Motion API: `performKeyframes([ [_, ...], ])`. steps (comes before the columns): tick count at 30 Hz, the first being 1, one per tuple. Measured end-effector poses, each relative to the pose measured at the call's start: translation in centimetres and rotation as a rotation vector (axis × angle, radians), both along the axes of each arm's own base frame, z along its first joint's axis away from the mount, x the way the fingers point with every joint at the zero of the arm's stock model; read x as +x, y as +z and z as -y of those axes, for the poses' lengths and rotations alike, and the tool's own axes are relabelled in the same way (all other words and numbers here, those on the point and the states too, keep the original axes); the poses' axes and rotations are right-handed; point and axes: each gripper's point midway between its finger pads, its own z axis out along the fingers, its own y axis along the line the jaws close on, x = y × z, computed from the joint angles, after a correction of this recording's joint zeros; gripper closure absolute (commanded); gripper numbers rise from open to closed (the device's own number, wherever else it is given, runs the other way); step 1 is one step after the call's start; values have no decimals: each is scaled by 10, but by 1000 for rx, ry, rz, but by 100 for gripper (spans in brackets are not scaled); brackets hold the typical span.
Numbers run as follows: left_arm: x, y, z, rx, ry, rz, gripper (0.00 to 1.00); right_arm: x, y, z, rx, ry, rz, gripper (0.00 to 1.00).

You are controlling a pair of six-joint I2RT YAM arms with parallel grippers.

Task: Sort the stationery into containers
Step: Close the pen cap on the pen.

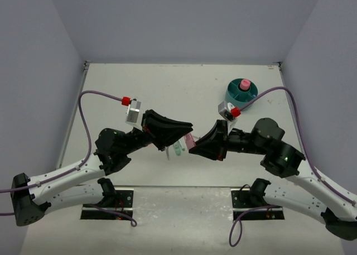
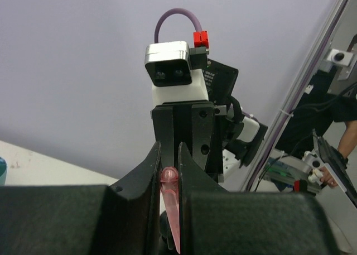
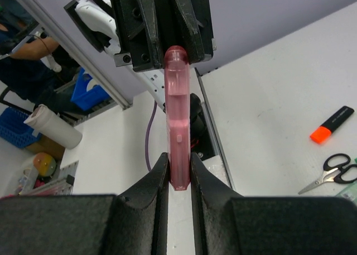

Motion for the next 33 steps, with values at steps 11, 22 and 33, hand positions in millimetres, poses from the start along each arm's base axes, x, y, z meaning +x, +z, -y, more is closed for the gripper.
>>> performKeyframes([
  [11,9,2,-7,-74,44,2,100,12,0,-17,-131,7,-29,100],
  [22,18,-14,17,101,41,-5,100,21,-17,-35,-101,32,-60,100],
  [33,52,-50,-3,318,282,-150,0,53,-39,-16,-62,-149,-20,100],
])
